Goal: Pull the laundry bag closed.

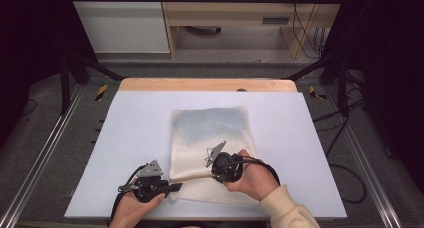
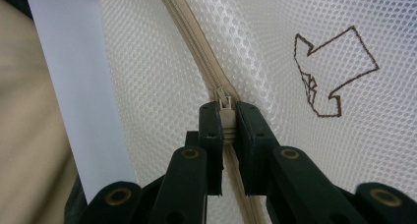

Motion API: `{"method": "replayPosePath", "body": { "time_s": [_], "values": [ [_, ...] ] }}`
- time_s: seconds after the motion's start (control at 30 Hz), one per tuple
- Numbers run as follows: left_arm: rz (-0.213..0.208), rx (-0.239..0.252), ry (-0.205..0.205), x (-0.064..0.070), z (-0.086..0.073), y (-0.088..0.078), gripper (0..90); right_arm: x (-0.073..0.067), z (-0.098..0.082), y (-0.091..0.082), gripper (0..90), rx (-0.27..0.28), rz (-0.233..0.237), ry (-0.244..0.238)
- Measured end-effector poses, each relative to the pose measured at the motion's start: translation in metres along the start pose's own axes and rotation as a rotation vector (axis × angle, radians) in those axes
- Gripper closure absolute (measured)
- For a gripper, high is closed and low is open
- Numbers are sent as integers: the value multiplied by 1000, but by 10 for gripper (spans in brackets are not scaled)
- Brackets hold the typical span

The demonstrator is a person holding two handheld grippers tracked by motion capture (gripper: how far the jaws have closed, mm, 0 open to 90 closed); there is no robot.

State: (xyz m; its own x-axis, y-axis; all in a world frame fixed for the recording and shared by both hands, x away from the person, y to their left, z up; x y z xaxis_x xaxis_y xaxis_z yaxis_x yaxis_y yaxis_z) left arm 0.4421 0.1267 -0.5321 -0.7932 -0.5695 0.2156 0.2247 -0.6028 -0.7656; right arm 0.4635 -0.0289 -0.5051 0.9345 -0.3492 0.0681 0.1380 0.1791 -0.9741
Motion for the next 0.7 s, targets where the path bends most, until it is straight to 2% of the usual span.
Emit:
{"method": "replayPosePath", "body": {
  "time_s": [0.4,0.5,0.7],
  "values": [
    [3,3,11,1,1,-1,824,0,-2,1,822,10,1,24],
    [1,1,8,-1,1,0,824,1,-2,1,822,18,4,11],
    [6,0,7,-1,2,0,825,3,-9,-2,822,14,3,29]
  ]
}}
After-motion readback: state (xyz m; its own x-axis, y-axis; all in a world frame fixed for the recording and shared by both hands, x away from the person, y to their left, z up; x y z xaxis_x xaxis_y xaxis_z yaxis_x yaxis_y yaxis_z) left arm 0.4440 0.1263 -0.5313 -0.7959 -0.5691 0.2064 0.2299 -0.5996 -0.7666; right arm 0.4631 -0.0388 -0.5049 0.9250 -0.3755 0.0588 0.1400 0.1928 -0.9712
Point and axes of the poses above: each handheld gripper's, and its own axes: y roughly forward along the jaws, z roughly out of its top, x roughly to its right, the point moved 10 cm from there along y, roughly forward along the jaws, and after that the axes turned 12 degrees about -x, right-handed, at the moved point
